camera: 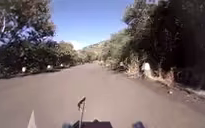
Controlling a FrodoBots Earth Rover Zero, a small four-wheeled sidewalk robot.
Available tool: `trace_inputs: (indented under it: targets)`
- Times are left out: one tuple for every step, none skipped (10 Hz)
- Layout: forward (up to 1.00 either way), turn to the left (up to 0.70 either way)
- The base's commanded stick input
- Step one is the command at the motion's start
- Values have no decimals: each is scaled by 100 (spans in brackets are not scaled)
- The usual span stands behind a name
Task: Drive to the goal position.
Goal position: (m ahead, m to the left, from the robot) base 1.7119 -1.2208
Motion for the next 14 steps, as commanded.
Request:
trace_inputs:
  targets:
    - [50, 0]
    - [50, 0]
    - [50, 0]
    - [50, 0]
    - [50, 0]
    - [50, 0]
    - [50, 0]
    - [50, 0]
    - [50, 0]
    - [50, 0]
    - [50, 0]
    - [50, 0]
    - [50, 0]
    - [50, 0]
